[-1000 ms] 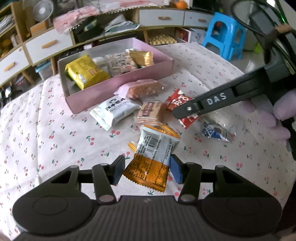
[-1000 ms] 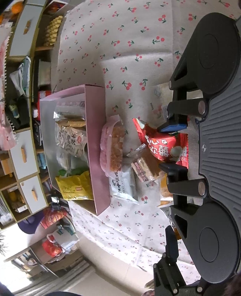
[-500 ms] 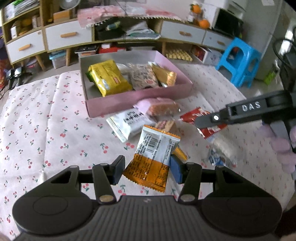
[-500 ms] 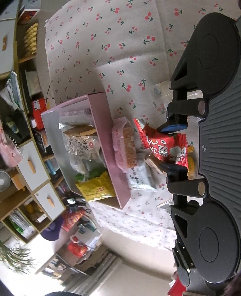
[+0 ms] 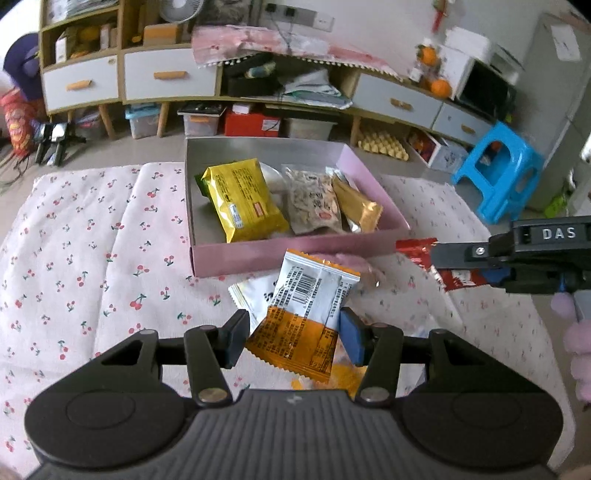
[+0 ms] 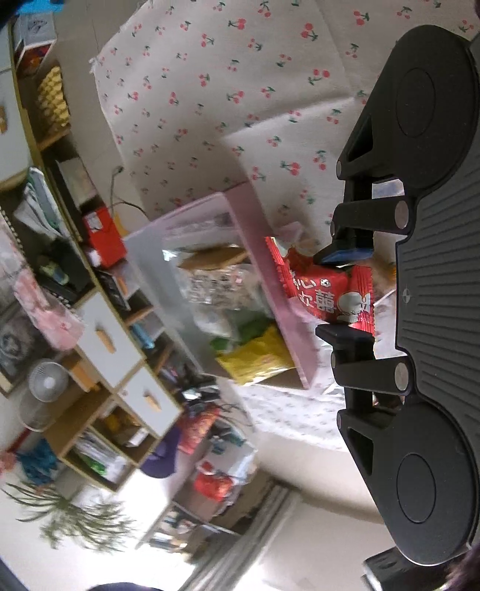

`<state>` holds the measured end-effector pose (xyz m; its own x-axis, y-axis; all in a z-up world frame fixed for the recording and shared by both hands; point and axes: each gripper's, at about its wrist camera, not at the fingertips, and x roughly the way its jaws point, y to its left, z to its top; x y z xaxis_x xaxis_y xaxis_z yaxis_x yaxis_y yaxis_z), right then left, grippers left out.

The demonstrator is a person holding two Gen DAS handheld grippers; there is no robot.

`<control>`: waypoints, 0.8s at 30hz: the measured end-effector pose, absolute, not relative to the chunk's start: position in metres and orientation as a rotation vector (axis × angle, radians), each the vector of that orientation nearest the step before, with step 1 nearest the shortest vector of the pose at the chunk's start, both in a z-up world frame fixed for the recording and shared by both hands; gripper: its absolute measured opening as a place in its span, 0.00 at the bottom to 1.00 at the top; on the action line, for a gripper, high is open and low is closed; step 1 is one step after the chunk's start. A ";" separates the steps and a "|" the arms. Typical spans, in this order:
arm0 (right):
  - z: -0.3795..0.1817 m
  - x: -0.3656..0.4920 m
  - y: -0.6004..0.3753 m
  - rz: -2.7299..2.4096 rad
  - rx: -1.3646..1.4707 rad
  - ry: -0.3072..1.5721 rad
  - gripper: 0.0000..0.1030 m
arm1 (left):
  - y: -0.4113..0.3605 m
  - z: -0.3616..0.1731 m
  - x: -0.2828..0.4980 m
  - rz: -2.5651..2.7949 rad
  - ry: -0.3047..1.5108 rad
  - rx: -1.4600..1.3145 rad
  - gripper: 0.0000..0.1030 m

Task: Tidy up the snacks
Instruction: 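Lift and carry the orange packet and red packet over the pink box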

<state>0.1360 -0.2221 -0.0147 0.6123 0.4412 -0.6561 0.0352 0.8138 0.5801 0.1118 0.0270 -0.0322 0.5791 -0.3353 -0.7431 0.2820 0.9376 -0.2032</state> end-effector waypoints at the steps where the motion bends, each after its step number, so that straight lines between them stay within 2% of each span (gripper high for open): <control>1: -0.013 0.138 -0.225 0.245 0.606 0.882 0.32 | 0.027 -0.033 0.114 -0.354 0.881 -0.081 0.47; 9: 0.000 0.170 -0.232 0.214 0.634 0.790 0.33 | 0.011 -0.025 0.138 -0.336 0.852 -0.094 0.47; 15: 0.011 0.207 -0.224 0.194 0.542 0.752 0.33 | -0.012 -0.013 0.166 -0.350 0.795 -0.015 0.48; 24: -0.012 0.264 -0.217 0.173 0.485 0.765 0.33 | -0.028 -0.024 0.209 -0.315 0.790 0.026 0.48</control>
<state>0.2641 -0.2171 -0.0124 0.7138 0.3223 -0.6218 0.0227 0.8767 0.4805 0.2095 -0.0283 -0.0243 0.6599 -0.2687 -0.7016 0.2882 0.9530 -0.0938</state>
